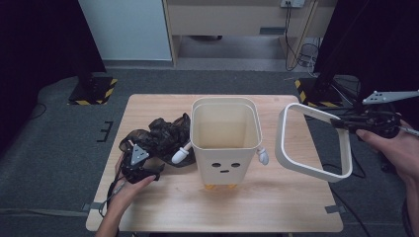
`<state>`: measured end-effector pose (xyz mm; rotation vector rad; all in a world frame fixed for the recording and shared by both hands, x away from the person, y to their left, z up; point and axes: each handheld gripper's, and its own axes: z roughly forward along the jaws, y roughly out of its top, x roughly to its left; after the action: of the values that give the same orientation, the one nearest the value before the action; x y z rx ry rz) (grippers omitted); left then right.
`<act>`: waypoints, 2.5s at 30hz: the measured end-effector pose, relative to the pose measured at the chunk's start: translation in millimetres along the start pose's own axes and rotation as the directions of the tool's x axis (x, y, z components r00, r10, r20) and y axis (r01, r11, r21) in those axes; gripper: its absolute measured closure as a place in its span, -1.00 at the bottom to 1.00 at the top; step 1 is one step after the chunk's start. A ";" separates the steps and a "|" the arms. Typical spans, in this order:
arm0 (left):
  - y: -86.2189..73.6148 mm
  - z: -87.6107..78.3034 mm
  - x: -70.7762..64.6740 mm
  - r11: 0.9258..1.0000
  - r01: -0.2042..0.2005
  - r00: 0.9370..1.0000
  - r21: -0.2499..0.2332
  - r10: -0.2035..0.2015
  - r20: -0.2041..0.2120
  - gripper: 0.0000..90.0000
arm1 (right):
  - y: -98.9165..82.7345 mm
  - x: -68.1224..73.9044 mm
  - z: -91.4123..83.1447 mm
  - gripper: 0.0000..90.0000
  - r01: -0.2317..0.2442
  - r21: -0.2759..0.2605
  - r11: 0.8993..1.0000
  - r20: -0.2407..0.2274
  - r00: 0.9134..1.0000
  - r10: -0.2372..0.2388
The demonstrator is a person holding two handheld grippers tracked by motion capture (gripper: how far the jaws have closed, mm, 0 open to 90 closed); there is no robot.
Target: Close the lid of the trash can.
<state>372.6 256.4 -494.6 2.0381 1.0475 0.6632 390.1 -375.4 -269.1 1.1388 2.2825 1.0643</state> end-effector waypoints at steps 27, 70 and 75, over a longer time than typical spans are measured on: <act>0.1 1.6 -2.9 1.000 -0.018 1.000 0.015 0.018 0.006 -0.93 | 58.7 29.6 3.6 0.80 0.049 -0.043 0.998 -0.069 0.996 -0.052; 4.2 0.2 -6.8 0.999 -0.040 0.999 -0.018 0.039 -0.006 -0.91 | 131.2 97.1 76.6 0.80 0.179 0.030 0.983 -0.144 0.974 -0.173; 4.0 0.1 -6.3 0.999 -0.035 0.999 -0.019 0.035 -0.005 -0.91 | 137.9 104.5 82.6 0.80 0.197 0.045 0.979 -0.142 0.972 -0.189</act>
<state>371.1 249.6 -492.1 2.0430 1.0067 0.6939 448.5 -200.5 -216.5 0.8661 2.4875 1.0341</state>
